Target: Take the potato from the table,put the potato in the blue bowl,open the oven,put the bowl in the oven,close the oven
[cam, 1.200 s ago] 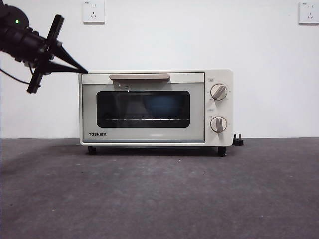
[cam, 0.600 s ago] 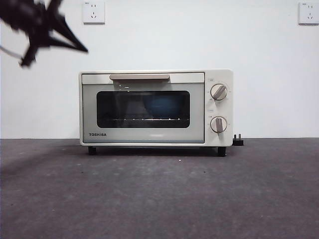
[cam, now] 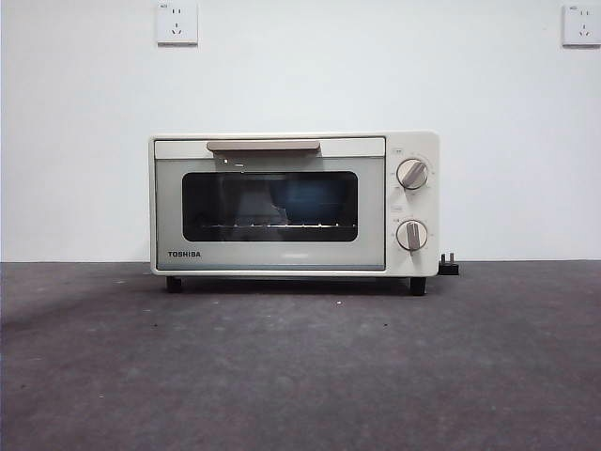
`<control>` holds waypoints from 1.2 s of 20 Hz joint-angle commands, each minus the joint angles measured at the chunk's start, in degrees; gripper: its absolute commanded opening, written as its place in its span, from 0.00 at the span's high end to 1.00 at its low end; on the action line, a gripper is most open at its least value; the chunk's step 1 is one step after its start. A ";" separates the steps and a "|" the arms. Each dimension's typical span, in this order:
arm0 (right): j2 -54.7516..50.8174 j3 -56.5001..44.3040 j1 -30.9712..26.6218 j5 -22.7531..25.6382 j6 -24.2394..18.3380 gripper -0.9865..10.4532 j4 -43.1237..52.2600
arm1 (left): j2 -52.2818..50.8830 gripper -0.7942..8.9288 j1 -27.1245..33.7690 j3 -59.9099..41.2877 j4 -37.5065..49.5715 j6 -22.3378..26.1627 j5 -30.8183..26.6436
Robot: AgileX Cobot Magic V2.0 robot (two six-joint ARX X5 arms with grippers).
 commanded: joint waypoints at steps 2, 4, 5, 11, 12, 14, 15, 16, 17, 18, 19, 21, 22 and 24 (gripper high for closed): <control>0.02 -0.46 -0.02 0.04 -0.37 0.91 -0.57 | -0.79 0.92 -0.13 0.00 0.42 0.87 0.02; 0.26 -0.46 -0.02 0.04 -0.37 0.91 -0.59 | -0.48 0.92 -0.13 0.00 0.48 0.87 0.00; 0.46 -0.46 -0.02 0.04 -0.37 0.91 -0.48 | 0.04 0.92 -0.15 0.00 0.42 0.87 0.00; 2.14 -0.46 -0.02 0.04 -0.37 0.91 -0.52 | -3.48 0.92 0.02 -1.64 2.99 4.42 -3.19; 2.60 -0.46 -0.02 0.04 -0.37 0.91 -0.52 | -5.40 0.92 0.04 -3.37 5.88 4.33 -3.19; 3.41 -0.46 -0.02 0.07 -0.37 0.91 -0.55 | -11.69 0.92 0.24 -11.13 16.31 5.29 -3.23; 3.87 -0.46 -0.02 0.07 -0.37 0.91 -0.46 | -15.54 0.92 0.24 -16.72 23.65 5.44 -3.23; 4.22 -0.46 -0.02 0.04 -0.37 0.91 -0.50 | -19.50 0.92 0.24 -22.95 31.56 5.44 -3.21; 4.76 -0.46 -0.02 0.04 -0.37 0.91 -0.46 | -23.65 0.92 0.24 -29.35 38.88 5.44 -3.21; 5.25 -0.46 -0.02 0.04 -0.37 0.91 -0.48 | -27.67 0.92 0.26 -35.58 45.03 5.49 -3.23; 5.73 -0.44 -0.02 0.04 -0.37 0.91 -0.46 | -31.78 0.92 0.26 -41.33 49.68 6.47 -3.23; 6.64 -0.44 -0.02 0.07 -0.37 0.91 -0.46 | -39.21 0.92 0.57 -51.19 53.64 10.27 -3.23; 7.06 -0.46 -0.02 0.04 -0.37 0.91 -0.46 | -42.32 0.92 1.11 -55.49 53.96 12.31 -3.26; 7.82 -0.46 -0.02 0.04 -0.37 0.91 -0.42 | -47.32 0.92 2.67 -64.08 54.75 13.99 -3.34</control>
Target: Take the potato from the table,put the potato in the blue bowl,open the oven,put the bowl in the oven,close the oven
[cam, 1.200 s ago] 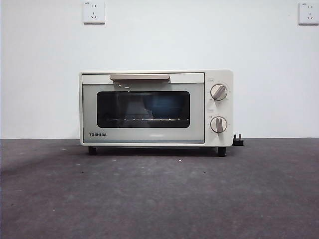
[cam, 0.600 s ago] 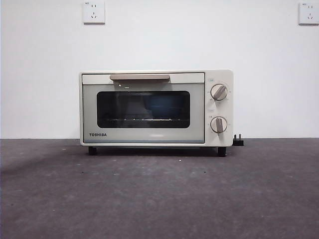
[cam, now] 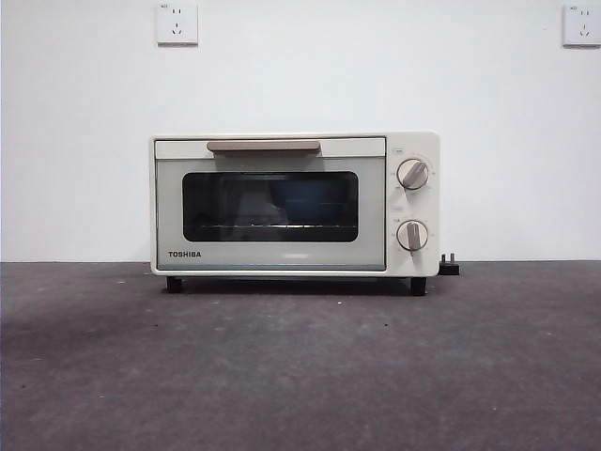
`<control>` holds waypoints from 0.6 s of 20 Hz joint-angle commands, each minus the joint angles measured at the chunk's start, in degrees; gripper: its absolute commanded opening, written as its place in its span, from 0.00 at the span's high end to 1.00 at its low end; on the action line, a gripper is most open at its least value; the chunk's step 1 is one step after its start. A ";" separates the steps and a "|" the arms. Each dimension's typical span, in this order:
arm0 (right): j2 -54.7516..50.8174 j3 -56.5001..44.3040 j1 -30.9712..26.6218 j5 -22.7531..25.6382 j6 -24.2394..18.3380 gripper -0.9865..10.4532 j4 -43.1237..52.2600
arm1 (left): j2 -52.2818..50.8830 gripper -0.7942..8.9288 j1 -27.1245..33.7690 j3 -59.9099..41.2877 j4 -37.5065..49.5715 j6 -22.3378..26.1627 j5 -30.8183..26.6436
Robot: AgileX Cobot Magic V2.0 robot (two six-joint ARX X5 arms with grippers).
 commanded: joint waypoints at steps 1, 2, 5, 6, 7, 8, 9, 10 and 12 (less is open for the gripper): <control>0.66 -0.46 -0.02 0.02 -0.37 0.91 -0.35 | -5.11 0.92 1.73 -11.47 2.80 2.78 -1.79; 0.81 -0.44 -0.02 0.02 -0.37 0.91 -0.22 | -7.54 0.92 2.01 -15.52 4.00 1.97 -4.52; 0.83 -0.46 -0.02 0.02 -0.37 0.91 -0.15 | -14.64 0.92 2.16 -25.99 9.33 -2.03 -13.33; 0.83 -0.46 -0.02 0.02 -0.37 0.91 -0.13 | -16.50 0.92 2.16 -27.89 9.73 -3.19 -15.63; 0.83 -0.44 -0.02 0.02 -0.37 0.91 -0.13 | -18.23 0.92 2.14 -29.57 9.60 -3.87 -18.82; 0.83 -0.46 -0.02 0.02 -0.37 0.91 -0.13 | -19.61 0.92 2.16 -31.10 9.38 -4.90 -21.55; 0.83 -0.44 -0.02 0.02 -0.37 0.91 -0.13 | -20.85 0.92 2.14 -32.65 8.68 -6.43 -23.93; 0.83 -0.44 -0.02 0.02 -0.37 0.91 -0.13 | -21.70 0.92 2.14 -33.59 6.86 -7.65 -25.24; 0.83 -0.46 -0.02 0.02 -0.37 0.91 -0.13 | -22.86 0.92 2.27 -33.55 -0.15 -8.74 -26.75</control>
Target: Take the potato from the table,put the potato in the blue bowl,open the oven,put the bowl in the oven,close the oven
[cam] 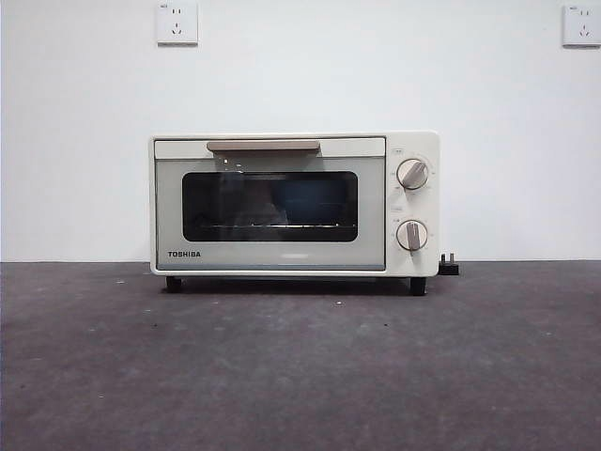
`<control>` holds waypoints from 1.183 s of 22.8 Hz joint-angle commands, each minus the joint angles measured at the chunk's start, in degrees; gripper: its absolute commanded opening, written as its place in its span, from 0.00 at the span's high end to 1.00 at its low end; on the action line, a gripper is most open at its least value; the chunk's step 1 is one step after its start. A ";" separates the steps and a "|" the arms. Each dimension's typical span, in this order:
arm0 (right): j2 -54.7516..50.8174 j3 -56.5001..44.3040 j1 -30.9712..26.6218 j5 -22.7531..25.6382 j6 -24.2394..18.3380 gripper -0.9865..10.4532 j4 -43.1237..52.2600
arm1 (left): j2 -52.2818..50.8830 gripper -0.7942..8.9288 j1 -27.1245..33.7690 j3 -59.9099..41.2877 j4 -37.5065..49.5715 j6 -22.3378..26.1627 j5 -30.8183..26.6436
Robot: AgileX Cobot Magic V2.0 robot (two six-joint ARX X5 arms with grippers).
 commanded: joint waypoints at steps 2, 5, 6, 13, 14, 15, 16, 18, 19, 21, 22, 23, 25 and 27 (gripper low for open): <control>0.02 -0.46 -0.02 0.02 -0.37 0.91 -0.15 | -0.55 0.92 0.33 -0.57 -8.04 -2.93 -1.62; 0.02 -0.46 -0.02 0.02 -0.37 0.91 -0.15 | -0.55 0.92 0.33 -0.57 -8.63 -3.06 -1.36; 0.02 -0.44 -0.02 0.02 -0.37 0.91 -0.15 | -0.50 0.92 0.33 -0.57 -8.68 -3.06 -1.38; 0.02 -0.44 -0.02 0.02 -0.37 0.91 -0.15 | 1.05 0.92 0.33 -0.57 -8.68 -3.06 -1.36; 0.00 -0.44 0.13 -0.07 -0.37 0.91 -0.13 | 1.25 0.92 0.33 -0.57 -8.68 -3.06 -1.38; -0.15 -0.44 -0.04 0.26 -0.37 0.91 0.00 | 1.51 0.92 0.33 -0.57 -8.68 -3.06 -1.38; -1.49 -0.46 -0.76 1.90 -0.37 0.91 0.44 | 1.77 0.92 0.33 -0.57 -8.68 -3.06 -1.36; -5.62 -0.66 -2.99 4.35 -7.28 0.91 4.33 | 2.23 0.92 0.33 -0.57 -8.70 -3.06 -1.38; -8.15 -1.40 -4.81 3.65 -8.41 0.91 8.74 | 2.47 0.92 0.33 -0.57 -8.70 -3.06 -1.38; -15.04 -7.13 -9.92 1.95 -7.02 0.91 25.11 | 2.80 0.92 0.33 -0.57 -8.70 -3.06 -1.38; -19.04 -12.28 -12.81 2.05 -5.46 0.91 34.91 | 2.95 0.92 0.33 -0.57 -8.70 -3.06 -1.38; -22.21 -17.18 -15.12 3.08 -5.14 0.91 42.51 | 3.06 0.92 0.33 -0.57 -8.70 -3.06 -1.36; -28.76 -29.42 -19.06 5.16 -6.84 0.91 57.79 | 3.15 0.92 0.33 -0.57 -8.70 -3.06 -1.38; -35.69 -42.88 -22.14 4.11 -7.91 0.91 69.46 | 3.15 0.92 0.33 -0.57 -8.70 -3.06 -1.38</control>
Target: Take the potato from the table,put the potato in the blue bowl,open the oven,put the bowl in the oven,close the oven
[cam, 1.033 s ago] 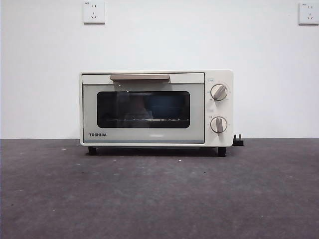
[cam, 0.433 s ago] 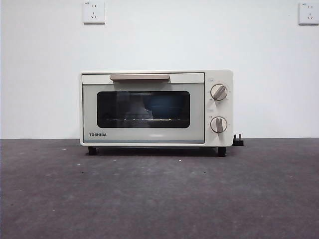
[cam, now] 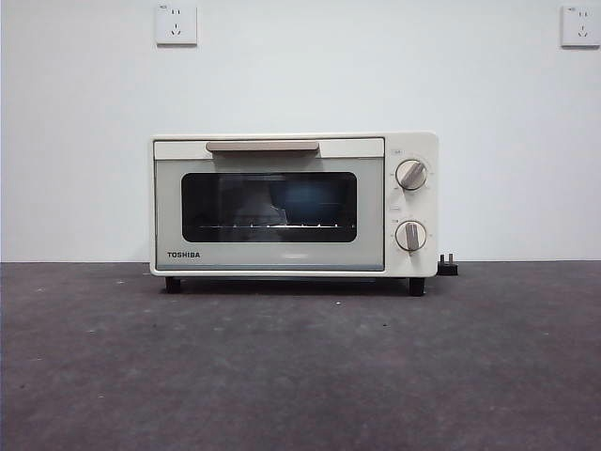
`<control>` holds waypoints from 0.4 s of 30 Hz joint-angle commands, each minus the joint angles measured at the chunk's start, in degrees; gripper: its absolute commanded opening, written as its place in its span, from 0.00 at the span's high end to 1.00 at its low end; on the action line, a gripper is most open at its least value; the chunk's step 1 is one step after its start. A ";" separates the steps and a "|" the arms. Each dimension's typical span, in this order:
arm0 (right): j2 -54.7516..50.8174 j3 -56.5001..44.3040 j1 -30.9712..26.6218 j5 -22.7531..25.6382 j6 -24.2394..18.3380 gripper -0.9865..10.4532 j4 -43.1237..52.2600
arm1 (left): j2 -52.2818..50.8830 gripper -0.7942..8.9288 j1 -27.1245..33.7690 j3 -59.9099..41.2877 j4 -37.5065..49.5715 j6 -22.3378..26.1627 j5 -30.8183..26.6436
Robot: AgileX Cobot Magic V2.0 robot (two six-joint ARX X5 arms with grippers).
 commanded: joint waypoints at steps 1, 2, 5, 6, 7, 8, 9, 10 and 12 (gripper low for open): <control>-7.32 -16.17 -2.51 -1.40 -1.07 0.91 10.51 | 0.02 0.92 0.22 -0.57 0.44 -0.37 0.07; -9.22 -19.45 -3.13 -1.66 -1.07 0.91 11.58 | 0.02 0.92 0.22 -0.57 0.44 -0.37 0.04; -16.46 -31.69 -5.22 -4.04 -0.28 0.91 14.73 | 0.24 0.92 0.22 -0.57 0.44 -0.37 0.04; -18.51 -34.86 -5.75 -5.62 0.61 0.91 16.02 | 0.24 0.92 0.22 -0.57 0.44 -0.37 0.04; -21.22 -38.56 -6.45 -7.91 2.01 0.91 17.29 | 0.24 0.92 0.22 -0.57 0.44 -0.37 0.04; -23.06 -40.87 -7.19 -9.49 2.82 0.91 17.70 | 0.22 0.92 0.22 -0.57 0.44 -0.37 0.04; -24.72 -42.77 -8.15 -10.95 3.78 0.91 17.66 | 0.24 0.92 0.22 -0.57 0.44 -0.37 0.04; -26.56 -44.92 -9.68 -13.00 5.57 0.91 17.59 | 0.24 0.92 0.22 -0.57 0.44 -0.37 0.04; -28.55 -47.32 -11.93 -16.06 7.72 0.91 17.49 | 0.24 0.92 0.22 -0.57 0.42 -0.37 0.04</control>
